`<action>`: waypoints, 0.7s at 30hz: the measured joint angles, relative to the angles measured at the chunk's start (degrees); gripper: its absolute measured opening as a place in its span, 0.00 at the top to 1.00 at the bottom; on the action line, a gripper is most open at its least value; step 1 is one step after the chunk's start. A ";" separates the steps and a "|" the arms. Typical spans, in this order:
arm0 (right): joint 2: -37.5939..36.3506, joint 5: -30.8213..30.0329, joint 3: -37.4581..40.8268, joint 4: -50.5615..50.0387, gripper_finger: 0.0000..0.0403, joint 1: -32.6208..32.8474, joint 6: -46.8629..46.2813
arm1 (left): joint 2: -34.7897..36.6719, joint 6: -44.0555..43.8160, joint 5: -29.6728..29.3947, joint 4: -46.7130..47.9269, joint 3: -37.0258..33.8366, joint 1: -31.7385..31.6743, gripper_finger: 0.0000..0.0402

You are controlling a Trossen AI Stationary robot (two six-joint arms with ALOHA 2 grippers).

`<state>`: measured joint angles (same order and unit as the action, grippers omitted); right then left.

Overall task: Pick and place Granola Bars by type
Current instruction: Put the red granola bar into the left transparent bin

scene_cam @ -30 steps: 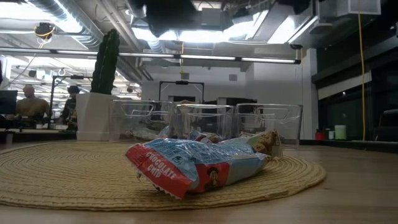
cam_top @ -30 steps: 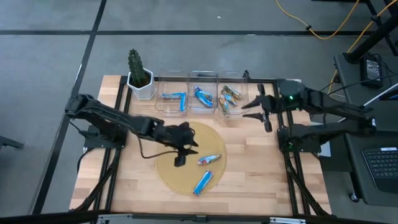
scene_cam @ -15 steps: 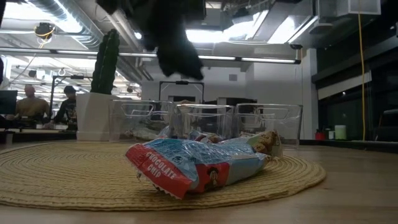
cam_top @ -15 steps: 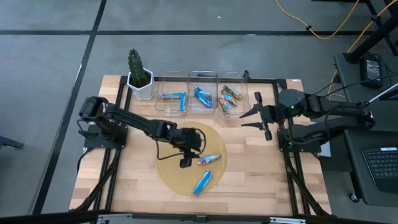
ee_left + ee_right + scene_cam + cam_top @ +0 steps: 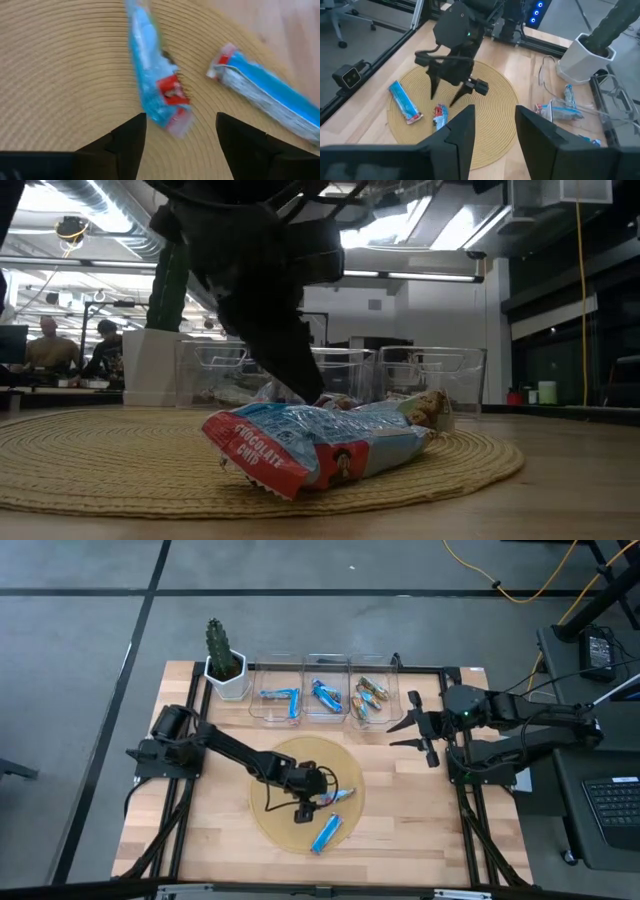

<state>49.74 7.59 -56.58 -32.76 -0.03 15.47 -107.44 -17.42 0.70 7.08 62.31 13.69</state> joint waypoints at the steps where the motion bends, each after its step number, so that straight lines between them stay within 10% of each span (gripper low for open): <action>1: -0.01 0.03 0.00 0.01 0.65 0.00 -0.16 | -0.39 -0.01 -1.14 -0.05 0.02 0.13 0.42; 21: -0.01 1.65 0.00 -0.01 0.65 0.00 -1.80 | -1.63 2.12 -2.24 -0.18 -0.05 0.14 0.47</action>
<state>49.74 9.23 -56.58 -32.77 -0.03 13.67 -109.07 -15.30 -1.54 6.90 62.26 13.83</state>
